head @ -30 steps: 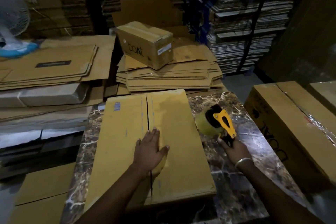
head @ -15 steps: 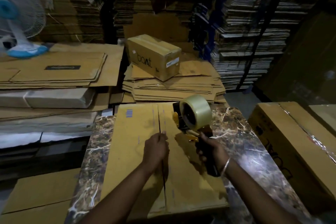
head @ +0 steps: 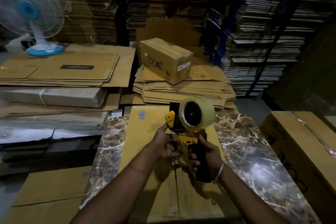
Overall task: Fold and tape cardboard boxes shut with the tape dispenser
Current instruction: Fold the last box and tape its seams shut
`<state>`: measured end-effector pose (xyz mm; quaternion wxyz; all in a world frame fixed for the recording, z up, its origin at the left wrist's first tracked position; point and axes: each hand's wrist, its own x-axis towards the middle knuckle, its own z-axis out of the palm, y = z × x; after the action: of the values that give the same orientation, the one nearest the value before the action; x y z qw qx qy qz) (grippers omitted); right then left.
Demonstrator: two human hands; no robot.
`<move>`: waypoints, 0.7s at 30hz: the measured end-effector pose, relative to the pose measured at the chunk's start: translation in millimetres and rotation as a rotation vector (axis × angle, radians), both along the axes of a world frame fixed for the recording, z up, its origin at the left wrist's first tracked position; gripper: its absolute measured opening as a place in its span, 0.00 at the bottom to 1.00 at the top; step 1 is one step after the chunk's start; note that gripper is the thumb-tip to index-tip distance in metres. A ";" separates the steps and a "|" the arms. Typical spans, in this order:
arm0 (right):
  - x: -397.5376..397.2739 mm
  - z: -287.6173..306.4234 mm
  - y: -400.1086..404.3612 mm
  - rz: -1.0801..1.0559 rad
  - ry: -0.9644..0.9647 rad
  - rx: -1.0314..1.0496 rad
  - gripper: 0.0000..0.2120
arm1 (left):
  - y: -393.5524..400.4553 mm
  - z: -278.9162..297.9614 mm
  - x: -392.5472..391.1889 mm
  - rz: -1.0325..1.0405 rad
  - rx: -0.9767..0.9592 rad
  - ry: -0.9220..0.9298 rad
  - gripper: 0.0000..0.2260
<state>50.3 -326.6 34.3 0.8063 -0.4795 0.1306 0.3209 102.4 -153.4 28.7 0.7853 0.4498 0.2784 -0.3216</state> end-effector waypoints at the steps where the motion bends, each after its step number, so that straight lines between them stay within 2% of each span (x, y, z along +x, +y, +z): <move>1: 1.6 -1.7 -0.1 0.000 -0.005 -0.003 0.25 | 2.0 -2.2 -0.7 -0.015 -0.036 0.008 0.35; 6: 10.9 -6.9 -1.5 -0.014 -0.025 -0.027 0.27 | 6.3 -6.9 -2.7 -0.125 -0.161 0.036 0.30; 10: 15.2 -5.7 -2.6 -0.010 -0.030 -0.038 0.27 | 8.5 -9.7 2.1 -0.049 -0.240 0.062 0.23; 15: 17.8 -7.3 -3.3 0.007 -0.026 -0.024 0.27 | 17.0 -12.9 8.5 0.064 -0.199 0.054 0.12; 18: 18.5 -8.8 -3.3 0.018 -0.027 -0.004 0.30 | 22.5 -15.4 16.3 0.063 -0.157 0.043 0.08; 21: 18.3 -10.5 -5.0 -0.001 -0.018 0.005 0.27 | 30.0 -20.1 24.0 0.007 -0.257 0.067 0.08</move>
<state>68.5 -331.6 23.9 0.8089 -0.4801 0.1229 0.3163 126.4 -123.4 8.6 0.8278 0.3336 0.2626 -0.3668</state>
